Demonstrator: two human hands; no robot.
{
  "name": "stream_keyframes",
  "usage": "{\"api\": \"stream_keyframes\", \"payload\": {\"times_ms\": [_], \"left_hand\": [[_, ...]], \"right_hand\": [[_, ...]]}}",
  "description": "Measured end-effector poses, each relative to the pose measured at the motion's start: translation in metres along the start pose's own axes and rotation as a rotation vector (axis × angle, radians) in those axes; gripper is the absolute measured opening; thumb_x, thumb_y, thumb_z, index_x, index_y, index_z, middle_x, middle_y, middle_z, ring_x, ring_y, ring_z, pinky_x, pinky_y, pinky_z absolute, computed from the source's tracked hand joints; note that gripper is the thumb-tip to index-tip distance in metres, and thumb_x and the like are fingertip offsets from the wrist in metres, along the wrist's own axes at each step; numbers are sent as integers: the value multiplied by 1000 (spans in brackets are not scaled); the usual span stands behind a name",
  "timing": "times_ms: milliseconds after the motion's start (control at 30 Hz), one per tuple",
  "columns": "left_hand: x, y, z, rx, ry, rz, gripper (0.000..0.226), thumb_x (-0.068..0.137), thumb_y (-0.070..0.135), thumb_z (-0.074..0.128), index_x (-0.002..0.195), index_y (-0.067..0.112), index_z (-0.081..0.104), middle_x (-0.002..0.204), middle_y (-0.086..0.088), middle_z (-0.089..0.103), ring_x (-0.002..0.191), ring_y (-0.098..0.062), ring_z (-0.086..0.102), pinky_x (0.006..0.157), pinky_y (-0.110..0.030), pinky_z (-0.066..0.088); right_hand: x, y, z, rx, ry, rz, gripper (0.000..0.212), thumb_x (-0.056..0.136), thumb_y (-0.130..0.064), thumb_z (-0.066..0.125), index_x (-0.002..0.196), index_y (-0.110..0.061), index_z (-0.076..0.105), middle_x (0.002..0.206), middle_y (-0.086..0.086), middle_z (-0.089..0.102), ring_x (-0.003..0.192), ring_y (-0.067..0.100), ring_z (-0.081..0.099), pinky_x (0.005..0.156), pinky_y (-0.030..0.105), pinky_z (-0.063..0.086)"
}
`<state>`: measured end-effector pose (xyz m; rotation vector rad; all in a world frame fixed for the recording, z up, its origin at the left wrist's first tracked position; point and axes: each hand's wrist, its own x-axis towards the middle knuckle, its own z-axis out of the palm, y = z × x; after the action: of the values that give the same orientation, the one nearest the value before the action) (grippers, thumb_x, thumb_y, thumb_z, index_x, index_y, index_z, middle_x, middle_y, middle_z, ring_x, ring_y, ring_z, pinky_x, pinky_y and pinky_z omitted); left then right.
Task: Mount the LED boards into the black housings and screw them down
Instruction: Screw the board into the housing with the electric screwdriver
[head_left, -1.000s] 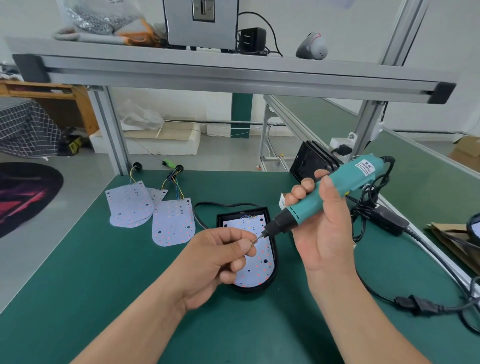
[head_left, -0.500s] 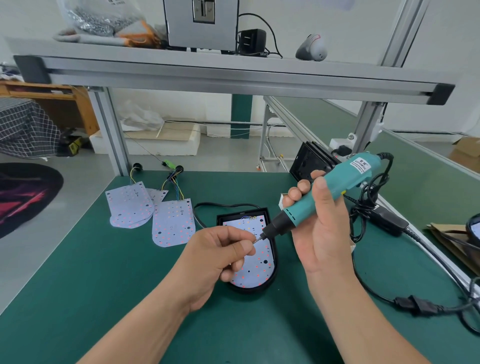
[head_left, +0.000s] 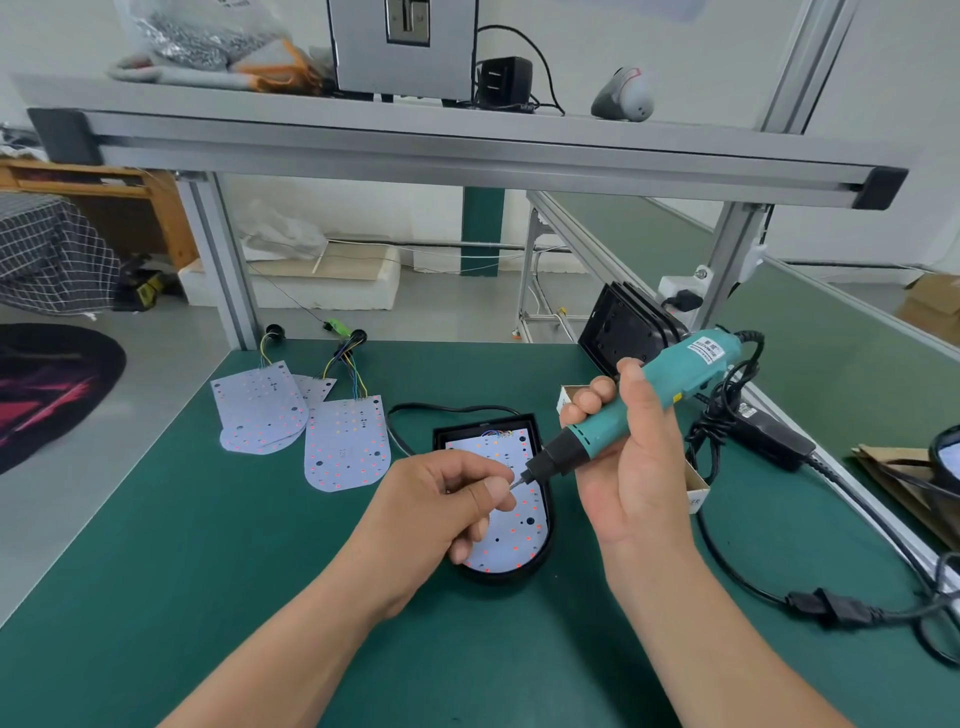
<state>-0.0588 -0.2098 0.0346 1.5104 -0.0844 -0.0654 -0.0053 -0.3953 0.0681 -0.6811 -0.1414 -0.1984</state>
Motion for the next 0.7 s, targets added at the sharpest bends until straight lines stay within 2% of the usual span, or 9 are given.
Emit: {"api": "stream_keyframes", "payload": {"times_ms": [133, 367, 500, 600, 700], "left_hand": [[0, 1, -1, 3, 8, -5, 13, 104, 11, 66, 104, 11, 78, 89, -12, 79, 49, -17, 46, 46, -23, 42], [1, 1, -2, 25, 2, -16, 17, 106, 11, 60, 107, 12, 77, 94, -10, 80, 48, -15, 48, 46, -22, 42], [1, 0, -3, 2, -24, -15, 11, 100, 9, 70, 109, 10, 76, 95, -12, 81, 49, -14, 51, 45, -22, 43], [1, 0, -3, 4, -35, -28, 26, 85, 20, 78, 110, 12, 76, 97, -11, 81, 52, -13, 53, 45, -21, 43], [2, -2, -4, 34, -22, -30, 25, 83, 20, 79, 107, 15, 77, 96, -10, 81, 53, -12, 54, 46, -20, 42]], "right_hand": [[0, 1, -1, 15, 2, 11, 12, 105, -19, 63, 109, -17, 53, 84, 3, 53, 70, 17, 54, 69, 31, 52], [1, 1, -2, 19, 7, 13, 13, 104, -19, 65, 109, -16, 53, 84, 3, 54, 69, 16, 55, 68, 31, 53], [1, 2, -2, 7, 0, 7, 11, 103, -20, 65, 106, -17, 54, 83, 2, 53, 68, 16, 55, 68, 30, 53], [1, 3, -2, 6, -1, 6, 12, 104, -19, 64, 107, -17, 54, 83, 2, 53, 68, 16, 55, 68, 30, 53], [1, 4, -1, 9, -11, 10, 10, 104, -19, 63, 105, -17, 54, 83, 2, 53, 68, 16, 54, 68, 30, 52]]}}
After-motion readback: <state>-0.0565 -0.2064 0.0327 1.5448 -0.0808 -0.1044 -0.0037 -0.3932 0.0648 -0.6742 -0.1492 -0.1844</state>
